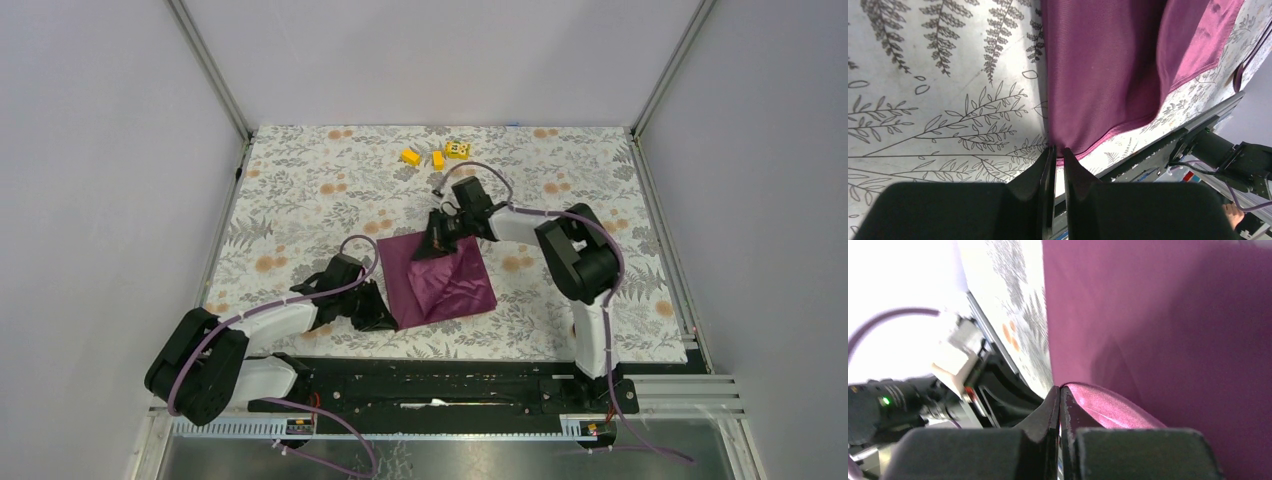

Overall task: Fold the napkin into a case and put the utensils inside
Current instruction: Fold the top corner of the square-folded napkin at the center of the board.

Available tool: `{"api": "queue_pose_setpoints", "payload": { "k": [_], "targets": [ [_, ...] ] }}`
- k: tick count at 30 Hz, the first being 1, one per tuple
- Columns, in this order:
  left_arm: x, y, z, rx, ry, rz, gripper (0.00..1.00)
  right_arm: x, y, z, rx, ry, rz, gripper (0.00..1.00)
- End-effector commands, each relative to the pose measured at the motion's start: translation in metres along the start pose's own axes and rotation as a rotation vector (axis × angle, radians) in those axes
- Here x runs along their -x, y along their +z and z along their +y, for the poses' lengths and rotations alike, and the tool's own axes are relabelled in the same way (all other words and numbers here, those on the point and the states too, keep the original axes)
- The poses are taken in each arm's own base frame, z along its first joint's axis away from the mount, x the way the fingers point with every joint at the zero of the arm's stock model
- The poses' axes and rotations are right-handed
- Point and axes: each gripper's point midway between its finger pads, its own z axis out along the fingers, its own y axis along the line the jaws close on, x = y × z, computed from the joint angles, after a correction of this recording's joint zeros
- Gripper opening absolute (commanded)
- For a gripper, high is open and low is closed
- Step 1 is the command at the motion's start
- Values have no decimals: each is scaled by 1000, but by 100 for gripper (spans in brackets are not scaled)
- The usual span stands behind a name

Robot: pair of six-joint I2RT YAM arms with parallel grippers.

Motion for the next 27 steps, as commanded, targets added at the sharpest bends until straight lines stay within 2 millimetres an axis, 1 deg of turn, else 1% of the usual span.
{"api": "queue_pose_setpoints", "payload": {
  "k": [1, 4, 8, 14, 18, 27],
  "targets": [
    [2, 4, 4, 2, -1, -27, 15, 35, 31, 43, 139, -27, -35, 0],
    [2, 5, 9, 13, -6, -34, 14, 55, 47, 45, 151, -15, -69, 0],
    [0, 6, 12, 18, -13, -35, 14, 77, 59, 42, 135, -20, -118, 0],
    [0, 6, 13, 19, -20, -38, 13, 86, 70, 36, 138, -19, -114, 0],
    [-1, 7, 14, 19, -22, -39, 13, 88, 78, 33, 143, -17, -96, 0],
    [0, 8, 14, 22, -24, -38, 13, 92, 83, 33, 157, -25, -77, 0]
  ]
}}
